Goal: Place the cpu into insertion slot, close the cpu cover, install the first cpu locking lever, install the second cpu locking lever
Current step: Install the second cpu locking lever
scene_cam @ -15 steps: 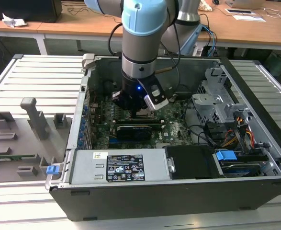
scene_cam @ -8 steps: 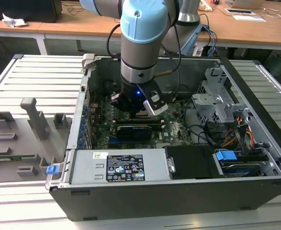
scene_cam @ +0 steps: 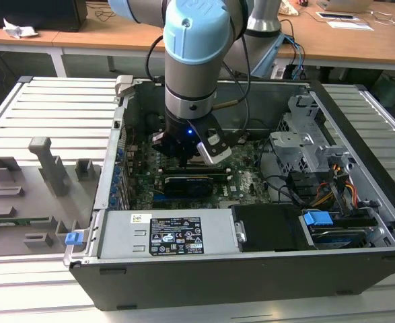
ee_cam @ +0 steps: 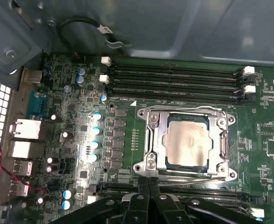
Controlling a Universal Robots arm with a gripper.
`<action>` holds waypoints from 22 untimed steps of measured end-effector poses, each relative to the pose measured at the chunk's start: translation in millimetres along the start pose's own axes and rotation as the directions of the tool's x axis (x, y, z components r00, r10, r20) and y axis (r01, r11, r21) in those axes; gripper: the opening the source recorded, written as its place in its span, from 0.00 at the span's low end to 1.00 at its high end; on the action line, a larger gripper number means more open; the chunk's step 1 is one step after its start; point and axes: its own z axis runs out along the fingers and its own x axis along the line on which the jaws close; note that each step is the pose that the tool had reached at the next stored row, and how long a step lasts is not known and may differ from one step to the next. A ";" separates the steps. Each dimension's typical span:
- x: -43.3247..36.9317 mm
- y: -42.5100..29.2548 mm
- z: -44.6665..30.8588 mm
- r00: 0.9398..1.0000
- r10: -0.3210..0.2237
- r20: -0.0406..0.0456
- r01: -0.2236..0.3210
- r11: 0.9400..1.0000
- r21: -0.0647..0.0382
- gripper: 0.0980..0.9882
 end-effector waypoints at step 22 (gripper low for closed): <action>4.4 -5.8 14.6 1.000 -0.001 0.004 0.001 0.998 -0.059 0.01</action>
